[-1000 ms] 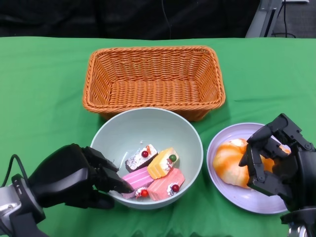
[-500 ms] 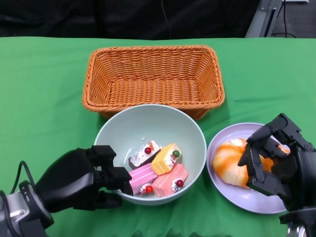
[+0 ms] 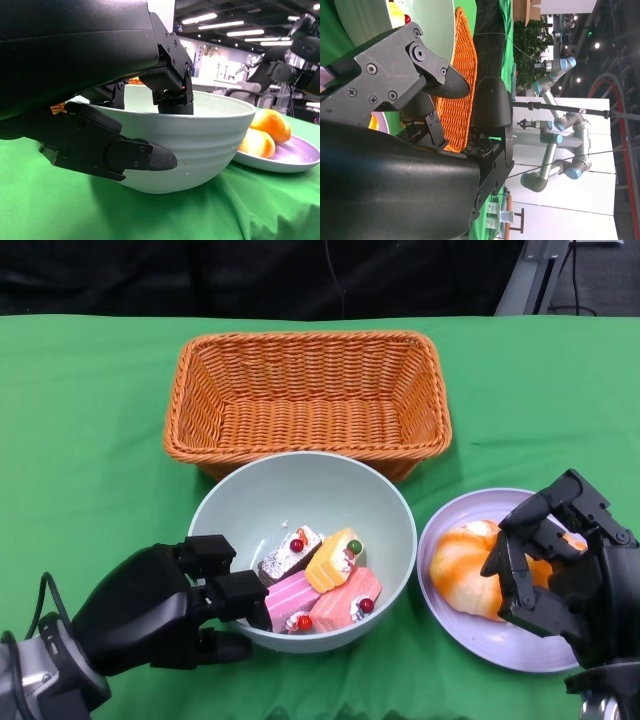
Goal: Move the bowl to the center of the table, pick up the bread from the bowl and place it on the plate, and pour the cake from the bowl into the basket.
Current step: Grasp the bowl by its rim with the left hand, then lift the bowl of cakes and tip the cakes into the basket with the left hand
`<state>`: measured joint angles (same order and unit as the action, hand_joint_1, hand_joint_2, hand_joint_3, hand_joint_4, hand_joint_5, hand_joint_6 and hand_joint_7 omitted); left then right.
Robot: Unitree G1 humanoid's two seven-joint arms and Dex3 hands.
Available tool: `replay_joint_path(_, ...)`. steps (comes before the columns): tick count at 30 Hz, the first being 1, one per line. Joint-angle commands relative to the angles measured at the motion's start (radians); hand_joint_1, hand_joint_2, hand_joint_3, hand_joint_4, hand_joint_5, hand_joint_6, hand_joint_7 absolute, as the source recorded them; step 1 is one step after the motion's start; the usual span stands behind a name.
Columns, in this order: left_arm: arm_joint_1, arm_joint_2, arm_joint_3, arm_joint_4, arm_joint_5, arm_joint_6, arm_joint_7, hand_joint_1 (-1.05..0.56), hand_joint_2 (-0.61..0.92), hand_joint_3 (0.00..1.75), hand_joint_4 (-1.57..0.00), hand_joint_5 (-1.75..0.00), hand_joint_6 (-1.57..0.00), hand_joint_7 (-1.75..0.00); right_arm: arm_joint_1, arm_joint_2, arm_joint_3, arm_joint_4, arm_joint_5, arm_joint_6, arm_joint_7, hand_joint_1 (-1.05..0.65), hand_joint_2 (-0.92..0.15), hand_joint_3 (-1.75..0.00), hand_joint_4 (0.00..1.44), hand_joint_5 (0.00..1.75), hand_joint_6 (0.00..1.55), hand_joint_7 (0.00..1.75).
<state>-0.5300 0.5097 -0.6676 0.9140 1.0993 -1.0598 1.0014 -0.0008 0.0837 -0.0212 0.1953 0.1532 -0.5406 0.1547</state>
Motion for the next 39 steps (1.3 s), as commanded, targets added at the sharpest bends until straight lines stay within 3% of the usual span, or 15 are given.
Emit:
replay_joint_path(1,-0.012,0.02,0.012,-0.004,-0.015,-0.029,0.056,-0.15,0.91,0.44,-0.67,-1.74,-0.6,-1.48,-0.005,-0.006,-0.011,0.017,-0.002,-0.024,-0.002,-0.09,-0.53,-1.18,0.71,1.75,0.52,1.59)
replay_joint_path(9,0.01,0.02,0.046,-0.017,-0.039,-0.095,0.112,-0.15,0.91,0.49,-0.7,-1.75,-0.61,-1.51,-0.011,-0.003,-0.014,0.036,0.004,-0.042,0.003,-0.1,-0.53,-1.17,0.71,1.75,0.52,1.59)
replay_joint_path(13,0.015,0.023,0.062,-0.033,-0.032,-0.114,0.15,-0.14,0.78,0.78,-0.71,-1.75,-0.63,-1.5,-0.012,-0.003,-0.014,0.041,-0.013,-0.048,-0.01,-0.08,-0.53,-1.18,0.71,1.75,0.52,1.59)
replay_joint_path(15,0.019,0.027,0.072,-0.047,-0.033,-0.12,0.16,-0.14,0.76,0.81,-0.71,-1.75,-0.65,-1.49,-0.014,-0.002,-0.014,0.046,-0.011,-0.054,-0.008,-0.08,-0.53,-1.18,0.71,1.75,0.52,1.59)
replay_joint_path(32,0.021,0.023,0.173,-0.124,-0.064,-0.164,0.165,-0.12,0.71,0.83,-0.74,-1.75,-0.68,-1.5,-0.013,-0.024,0.007,0.089,-0.047,-0.084,0.02,-0.03,-0.55,-1.18,0.72,1.75,0.53,1.6)
replay_joint_path(39,-0.037,-0.005,0.194,-0.084,-0.083,-0.172,0.148,-0.11,0.69,0.91,-0.74,-1.75,-0.69,-1.44,-0.009,-0.03,0.03,0.14,-0.104,-0.159,0.027,0.06,-0.41,-1.37,0.74,1.75,0.57,1.59)
